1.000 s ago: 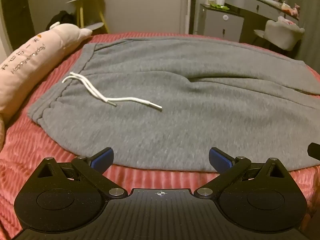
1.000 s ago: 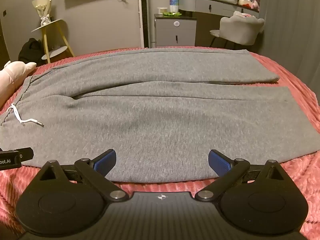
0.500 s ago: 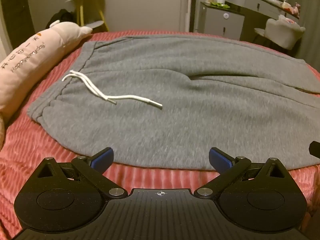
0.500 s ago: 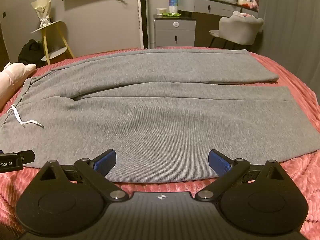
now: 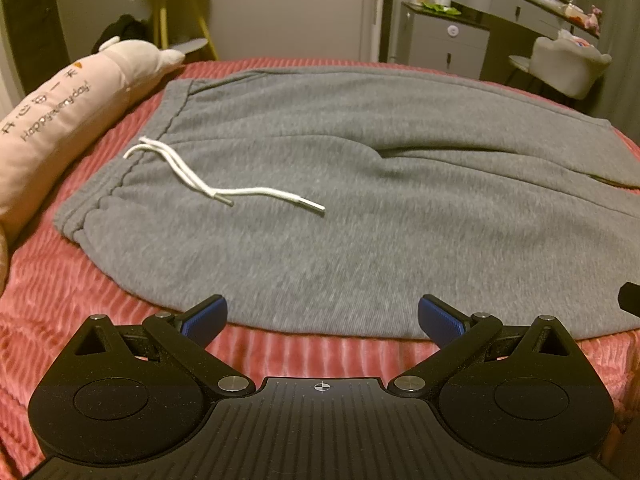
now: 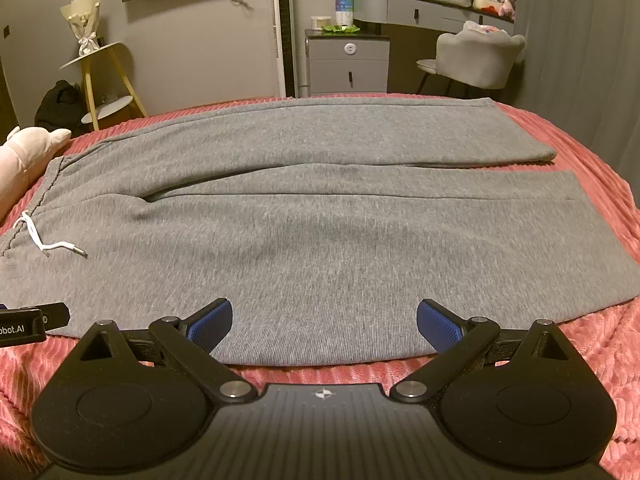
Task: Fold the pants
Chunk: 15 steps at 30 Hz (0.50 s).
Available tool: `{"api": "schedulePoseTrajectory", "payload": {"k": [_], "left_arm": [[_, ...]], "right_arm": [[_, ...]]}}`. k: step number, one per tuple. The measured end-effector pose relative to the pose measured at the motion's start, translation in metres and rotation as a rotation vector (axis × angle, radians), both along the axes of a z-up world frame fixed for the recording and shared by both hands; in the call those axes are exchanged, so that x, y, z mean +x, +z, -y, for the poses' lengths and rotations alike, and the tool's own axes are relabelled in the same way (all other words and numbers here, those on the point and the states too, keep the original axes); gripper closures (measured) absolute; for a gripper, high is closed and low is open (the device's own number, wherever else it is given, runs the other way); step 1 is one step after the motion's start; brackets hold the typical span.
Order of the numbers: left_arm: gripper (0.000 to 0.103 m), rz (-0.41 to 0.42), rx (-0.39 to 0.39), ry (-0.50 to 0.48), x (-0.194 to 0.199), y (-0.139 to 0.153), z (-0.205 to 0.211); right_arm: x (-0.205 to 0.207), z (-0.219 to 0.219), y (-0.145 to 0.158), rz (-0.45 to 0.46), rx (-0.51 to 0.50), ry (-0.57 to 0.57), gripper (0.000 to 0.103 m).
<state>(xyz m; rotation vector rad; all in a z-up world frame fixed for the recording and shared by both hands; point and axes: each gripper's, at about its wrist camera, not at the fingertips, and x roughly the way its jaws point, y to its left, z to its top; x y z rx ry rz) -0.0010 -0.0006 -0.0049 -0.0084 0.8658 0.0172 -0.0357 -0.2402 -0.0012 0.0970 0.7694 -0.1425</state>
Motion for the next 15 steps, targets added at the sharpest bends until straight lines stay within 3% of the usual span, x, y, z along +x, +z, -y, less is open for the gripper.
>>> {"api": "schedulePoseTrajectory", "payload": {"k": [15], "left_arm": [[0.0,-0.005,-0.002,0.001,-0.0018,-0.003,0.0008]], "right_arm": [[0.0015,-0.002,-0.0017,-0.002,0.005,-0.004,0.004]]}}
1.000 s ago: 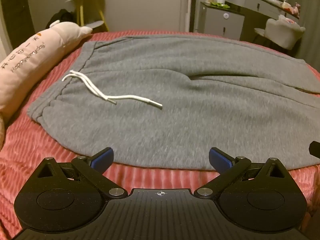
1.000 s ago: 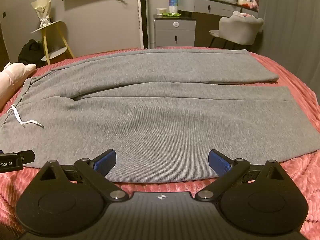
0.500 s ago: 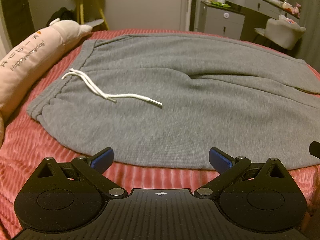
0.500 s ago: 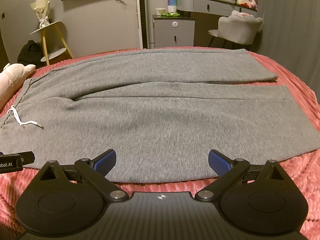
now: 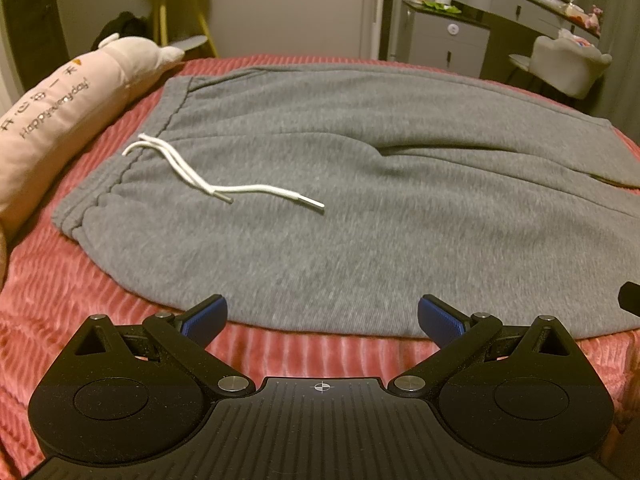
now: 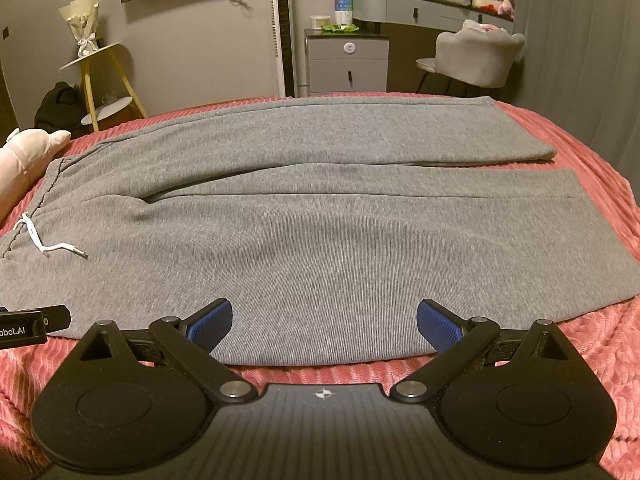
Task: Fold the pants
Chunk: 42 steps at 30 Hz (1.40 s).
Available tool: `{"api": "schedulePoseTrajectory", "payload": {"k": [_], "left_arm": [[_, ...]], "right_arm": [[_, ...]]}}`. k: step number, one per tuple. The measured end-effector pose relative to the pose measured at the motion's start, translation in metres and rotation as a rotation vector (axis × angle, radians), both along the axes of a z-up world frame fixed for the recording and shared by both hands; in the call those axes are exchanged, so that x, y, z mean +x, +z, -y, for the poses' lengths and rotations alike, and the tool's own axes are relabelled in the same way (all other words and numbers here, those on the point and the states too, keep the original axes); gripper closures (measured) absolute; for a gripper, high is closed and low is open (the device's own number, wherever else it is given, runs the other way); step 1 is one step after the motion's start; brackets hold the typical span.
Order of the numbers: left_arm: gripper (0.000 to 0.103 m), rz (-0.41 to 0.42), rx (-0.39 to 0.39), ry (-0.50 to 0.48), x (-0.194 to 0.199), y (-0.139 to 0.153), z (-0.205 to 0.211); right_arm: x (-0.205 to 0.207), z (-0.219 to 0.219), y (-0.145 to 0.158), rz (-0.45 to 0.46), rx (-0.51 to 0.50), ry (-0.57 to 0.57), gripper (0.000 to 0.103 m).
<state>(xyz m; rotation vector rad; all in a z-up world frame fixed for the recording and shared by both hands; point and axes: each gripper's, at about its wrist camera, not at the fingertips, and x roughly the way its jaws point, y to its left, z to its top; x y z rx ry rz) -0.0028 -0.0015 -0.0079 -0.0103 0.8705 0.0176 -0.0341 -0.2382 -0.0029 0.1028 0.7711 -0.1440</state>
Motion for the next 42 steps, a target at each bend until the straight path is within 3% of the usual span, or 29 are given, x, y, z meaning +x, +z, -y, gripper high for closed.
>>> {"api": "schedulePoseTrajectory", "payload": {"k": [42], "left_arm": [[0.0,-0.021,-0.02,-0.003,0.0013,-0.0007,0.0025]], "right_arm": [[-0.0011,0.0034,0.0009,-0.001,0.022,-0.007,0.004]]}}
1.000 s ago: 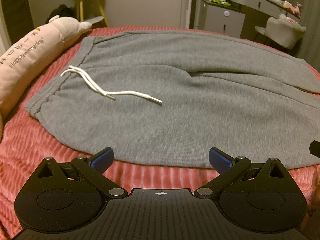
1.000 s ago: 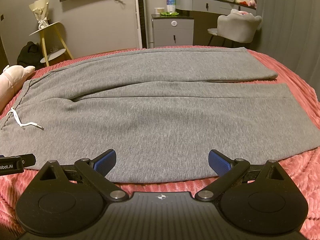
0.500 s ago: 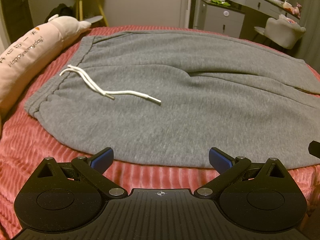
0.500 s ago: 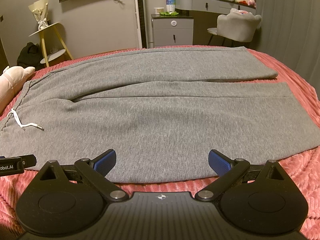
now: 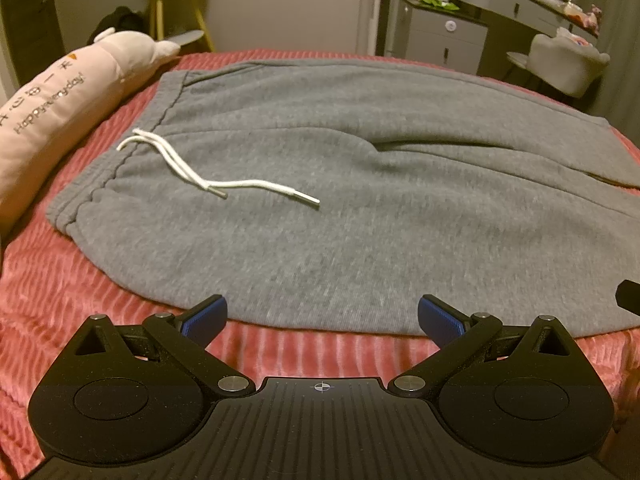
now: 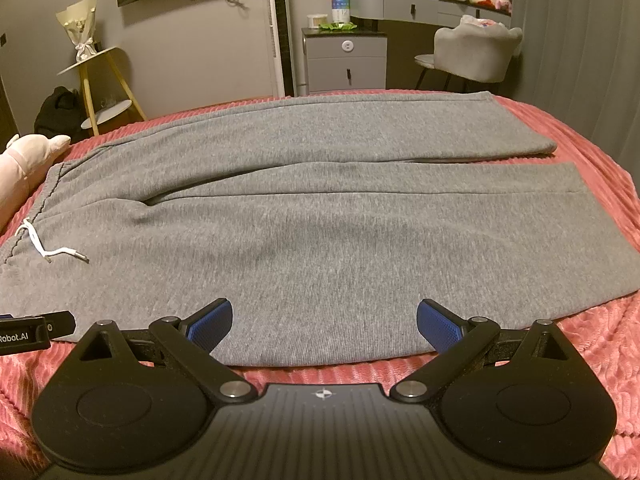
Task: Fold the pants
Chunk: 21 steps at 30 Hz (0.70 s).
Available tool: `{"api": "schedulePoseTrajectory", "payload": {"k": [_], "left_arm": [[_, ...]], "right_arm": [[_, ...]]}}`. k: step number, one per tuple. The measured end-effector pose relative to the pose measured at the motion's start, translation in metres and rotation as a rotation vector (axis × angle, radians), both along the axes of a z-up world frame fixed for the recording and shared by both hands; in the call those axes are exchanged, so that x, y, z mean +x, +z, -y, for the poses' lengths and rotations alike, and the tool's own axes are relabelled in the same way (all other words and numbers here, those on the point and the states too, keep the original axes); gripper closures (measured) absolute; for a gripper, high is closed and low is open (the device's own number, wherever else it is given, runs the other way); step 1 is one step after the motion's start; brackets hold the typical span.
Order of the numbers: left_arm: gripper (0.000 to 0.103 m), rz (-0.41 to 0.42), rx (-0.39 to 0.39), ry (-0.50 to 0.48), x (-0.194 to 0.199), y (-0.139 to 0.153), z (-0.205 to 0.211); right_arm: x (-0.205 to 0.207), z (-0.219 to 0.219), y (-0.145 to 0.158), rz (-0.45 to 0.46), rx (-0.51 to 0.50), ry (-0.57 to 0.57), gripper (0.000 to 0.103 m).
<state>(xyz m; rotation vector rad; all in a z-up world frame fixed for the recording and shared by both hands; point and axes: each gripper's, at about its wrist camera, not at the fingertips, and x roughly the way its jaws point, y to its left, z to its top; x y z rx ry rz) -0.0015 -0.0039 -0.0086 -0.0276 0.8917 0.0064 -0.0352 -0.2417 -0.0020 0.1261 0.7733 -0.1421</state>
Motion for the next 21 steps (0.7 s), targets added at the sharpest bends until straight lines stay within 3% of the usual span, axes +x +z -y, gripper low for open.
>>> {"api": "schedulePoseTrajectory", "payload": {"k": [21], "left_arm": [[0.0,-0.032,0.04,-0.029,0.0007,0.0043,0.0036]], "right_arm": [[-0.0022,0.0083,0.0038,0.015,0.063,0.018,0.004]]}}
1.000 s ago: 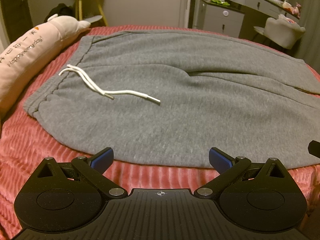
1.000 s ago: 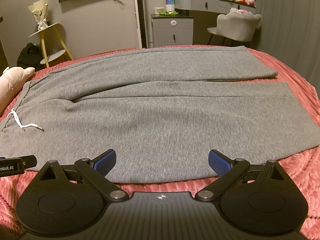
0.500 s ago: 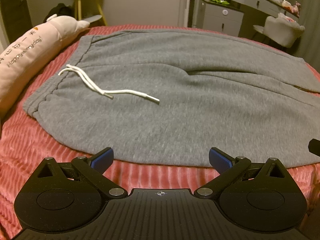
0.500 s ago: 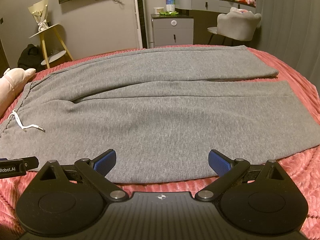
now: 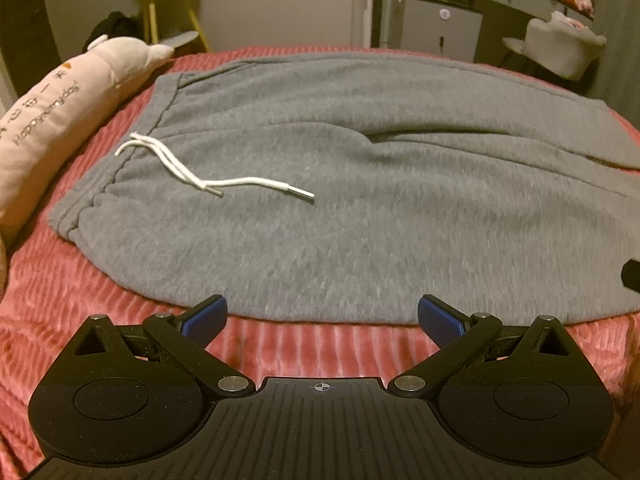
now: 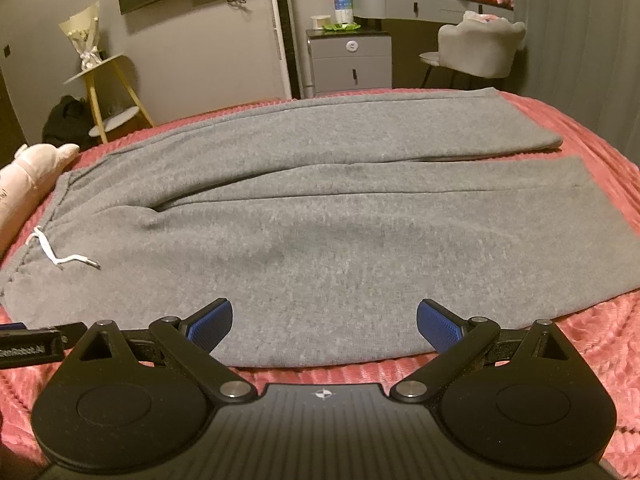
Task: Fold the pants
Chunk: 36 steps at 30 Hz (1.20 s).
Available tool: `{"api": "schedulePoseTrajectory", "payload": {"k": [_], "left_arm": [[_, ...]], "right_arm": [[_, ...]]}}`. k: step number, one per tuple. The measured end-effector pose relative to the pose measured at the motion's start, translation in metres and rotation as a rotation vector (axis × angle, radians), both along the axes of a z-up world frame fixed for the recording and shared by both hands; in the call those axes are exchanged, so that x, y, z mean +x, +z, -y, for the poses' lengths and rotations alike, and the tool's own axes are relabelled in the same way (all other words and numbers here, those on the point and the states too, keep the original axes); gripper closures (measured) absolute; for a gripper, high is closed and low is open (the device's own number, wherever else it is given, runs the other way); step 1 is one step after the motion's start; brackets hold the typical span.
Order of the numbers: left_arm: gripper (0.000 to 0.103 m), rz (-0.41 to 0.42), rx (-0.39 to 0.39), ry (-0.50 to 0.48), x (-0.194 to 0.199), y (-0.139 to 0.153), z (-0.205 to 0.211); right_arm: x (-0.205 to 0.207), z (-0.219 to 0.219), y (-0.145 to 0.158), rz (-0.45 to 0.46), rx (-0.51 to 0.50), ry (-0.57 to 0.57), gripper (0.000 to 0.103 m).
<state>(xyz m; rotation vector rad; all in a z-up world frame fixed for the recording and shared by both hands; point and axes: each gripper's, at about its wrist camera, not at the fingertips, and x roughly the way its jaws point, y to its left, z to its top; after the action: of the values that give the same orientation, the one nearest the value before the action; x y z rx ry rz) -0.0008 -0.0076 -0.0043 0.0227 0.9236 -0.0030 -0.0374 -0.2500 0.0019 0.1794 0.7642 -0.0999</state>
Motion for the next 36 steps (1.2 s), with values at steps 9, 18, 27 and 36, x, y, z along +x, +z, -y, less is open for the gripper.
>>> {"api": "schedulePoseTrajectory", "payload": {"k": [9,18,27,36], "left_arm": [[0.0,0.034,-0.115,0.116,0.052,0.032,0.004],[0.0,0.081,-0.035,0.231,0.157,-0.008,0.027],[0.0,0.281,-0.084,0.413,0.175,-0.054,-0.016],[0.0,0.316,-0.106,0.501,0.191,-0.074,-0.051]], "right_arm": [[0.045,0.09,-0.004,0.028,0.181,-0.144,0.004],[0.096,0.182,-0.087,-0.129,0.074,-0.293,0.004],[0.112,0.193,-0.081,-0.121,0.068,-0.232,0.004],[0.301,0.258,-0.039,-0.012,0.271,-0.392,0.071]]}}
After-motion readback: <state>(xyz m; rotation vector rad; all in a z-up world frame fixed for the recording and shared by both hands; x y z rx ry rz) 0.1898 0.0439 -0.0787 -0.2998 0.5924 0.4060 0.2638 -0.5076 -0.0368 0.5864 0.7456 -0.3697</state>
